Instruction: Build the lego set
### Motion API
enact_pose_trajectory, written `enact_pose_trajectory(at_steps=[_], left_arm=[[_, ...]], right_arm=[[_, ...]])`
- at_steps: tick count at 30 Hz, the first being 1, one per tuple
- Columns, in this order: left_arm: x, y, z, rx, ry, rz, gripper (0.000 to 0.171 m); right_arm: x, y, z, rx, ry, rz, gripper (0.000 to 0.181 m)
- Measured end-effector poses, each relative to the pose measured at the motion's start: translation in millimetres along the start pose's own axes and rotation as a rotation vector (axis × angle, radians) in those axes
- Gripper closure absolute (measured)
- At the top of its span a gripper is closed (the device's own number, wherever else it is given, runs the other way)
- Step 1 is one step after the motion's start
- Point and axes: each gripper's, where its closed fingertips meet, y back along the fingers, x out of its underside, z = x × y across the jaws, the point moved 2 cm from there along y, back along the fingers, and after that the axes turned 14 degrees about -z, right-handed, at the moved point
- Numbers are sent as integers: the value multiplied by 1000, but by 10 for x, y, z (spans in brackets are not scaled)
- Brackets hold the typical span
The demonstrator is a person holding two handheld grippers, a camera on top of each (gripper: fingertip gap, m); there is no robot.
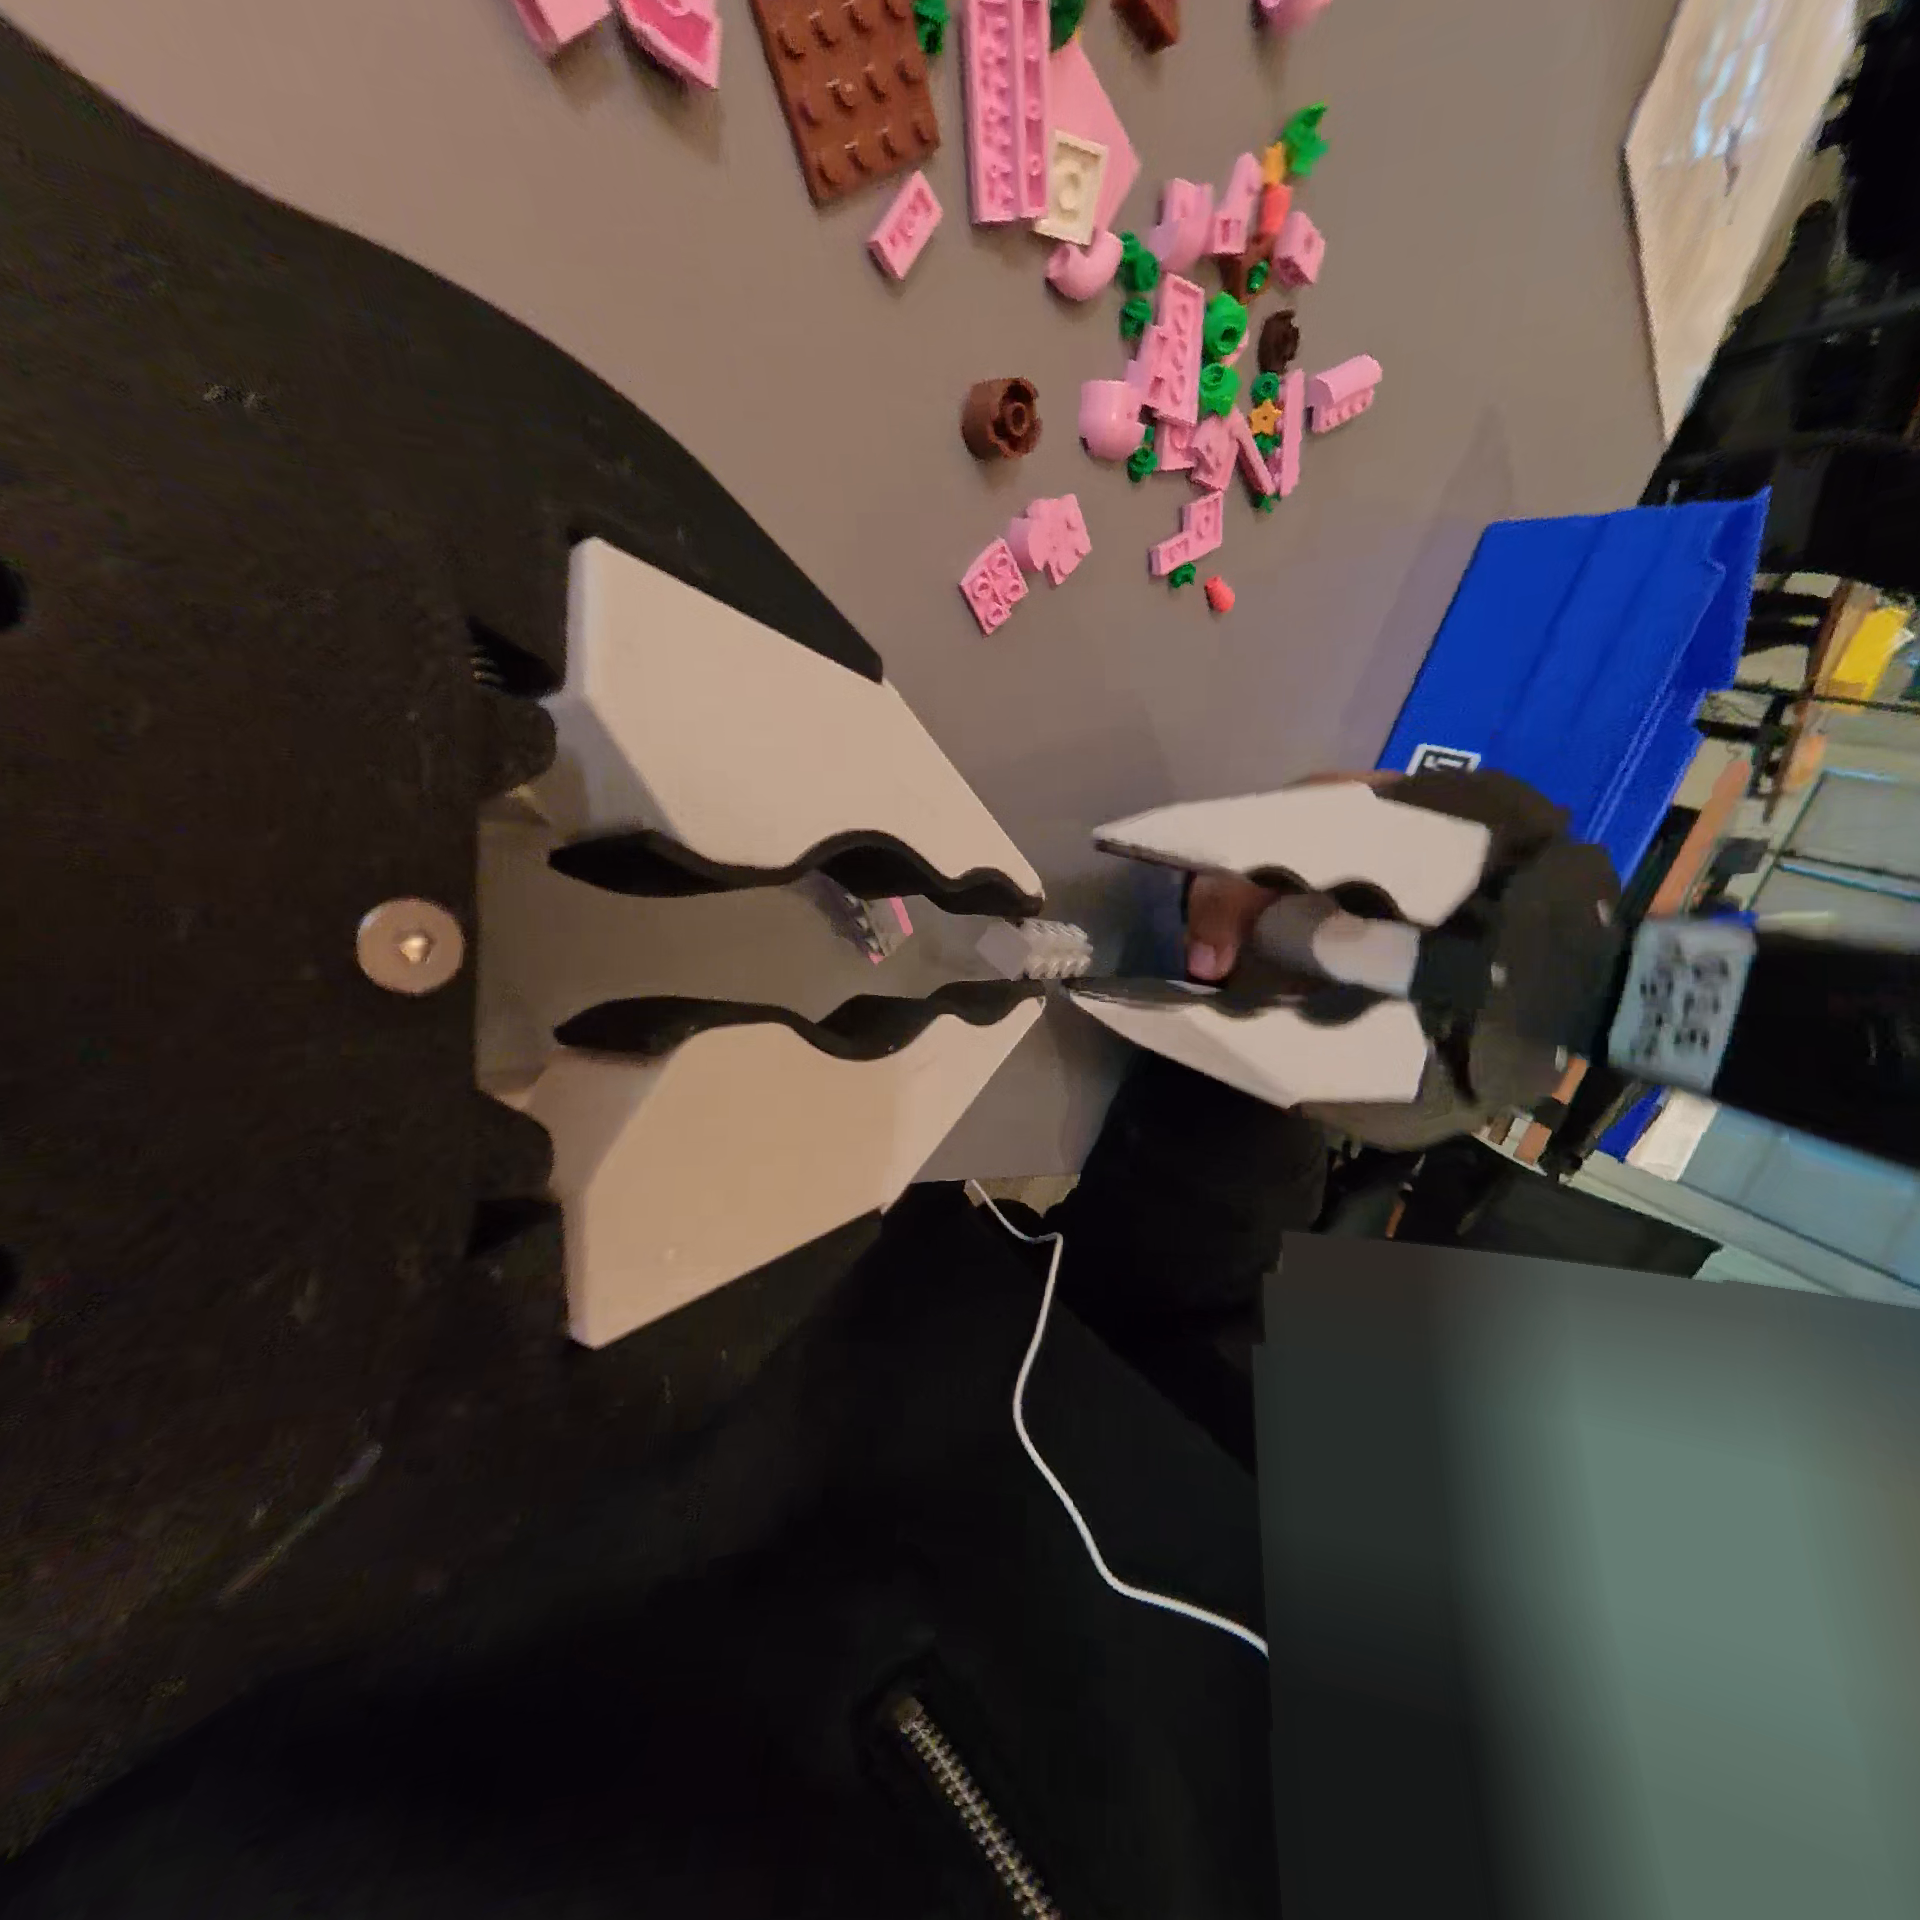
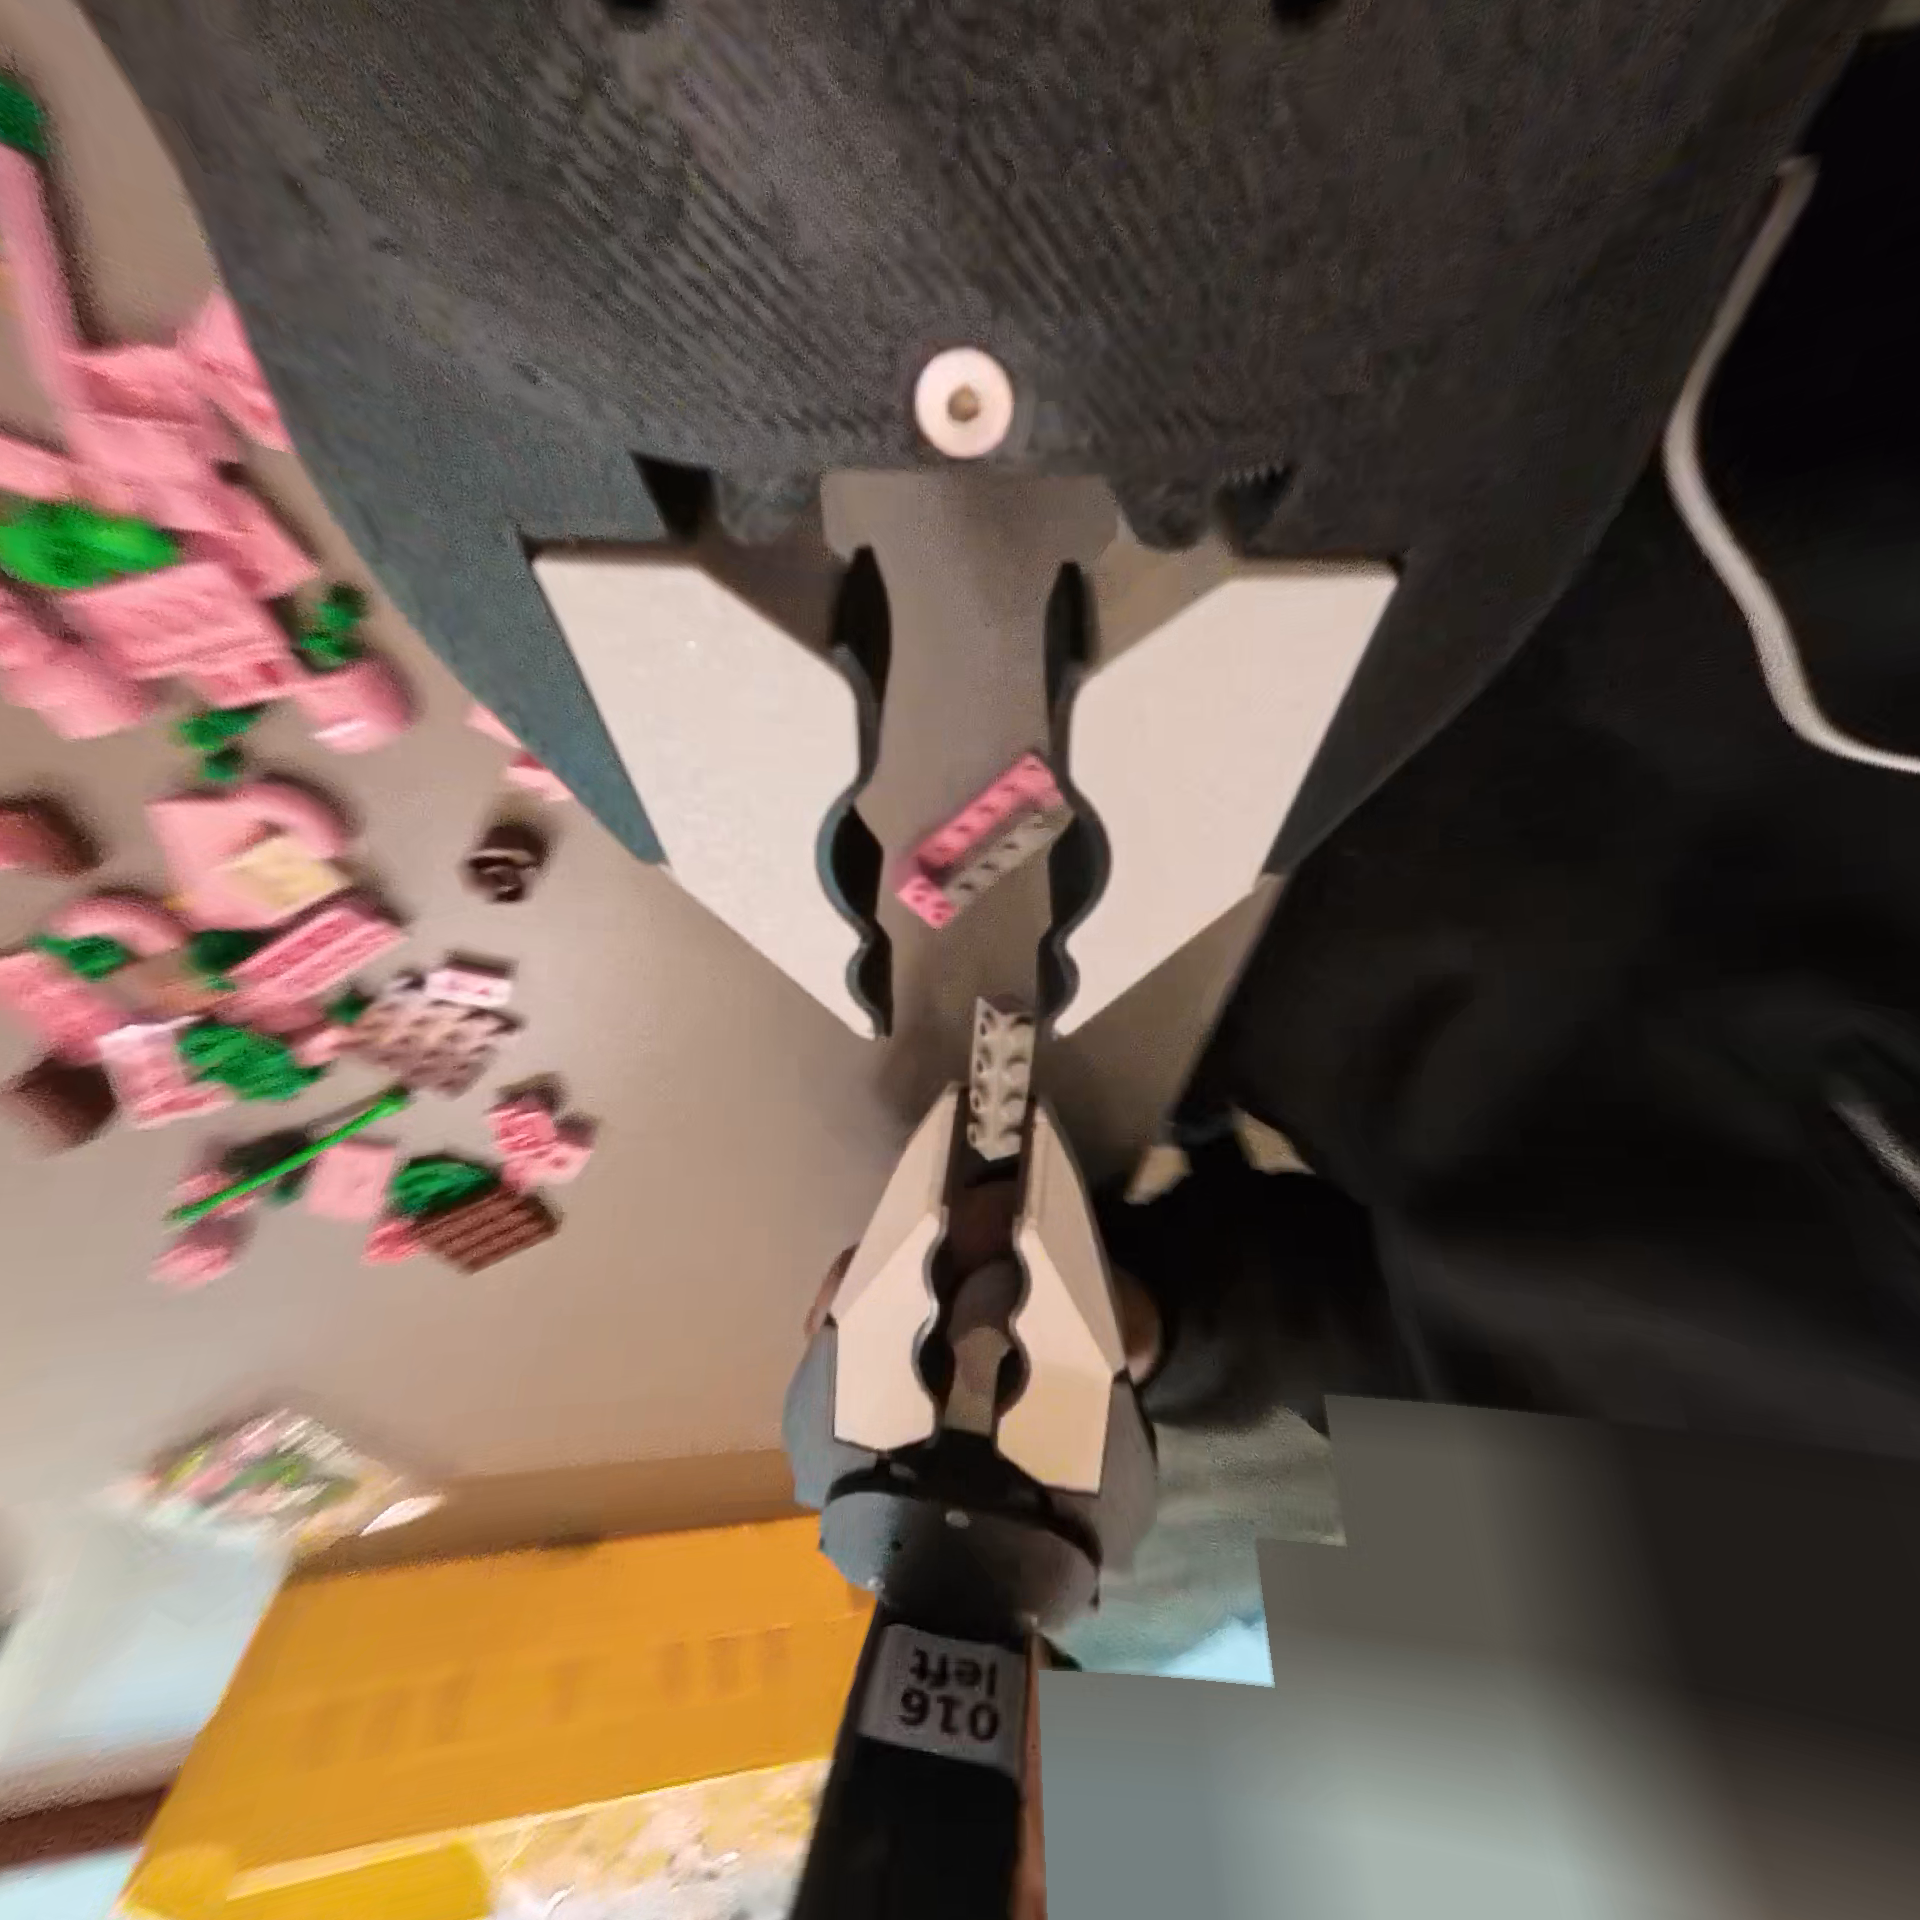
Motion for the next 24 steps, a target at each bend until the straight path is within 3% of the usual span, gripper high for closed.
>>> enact_pose_trajectory(at_steps=[3,5,11,24], left_arm=[[10,7,37,-9,43,7,163],[24,2,48,-15,51,18,163],[127,-53,12,-11,18,97,162],[99,-36,4,5,39,74,163]], right_arm=[[-26,-8,17,81,255,52,159],[-22,-17,36,94,323,70,166],[0,-51,74,58,261,62,168],[69,-84,135,-11,183,75,165]])
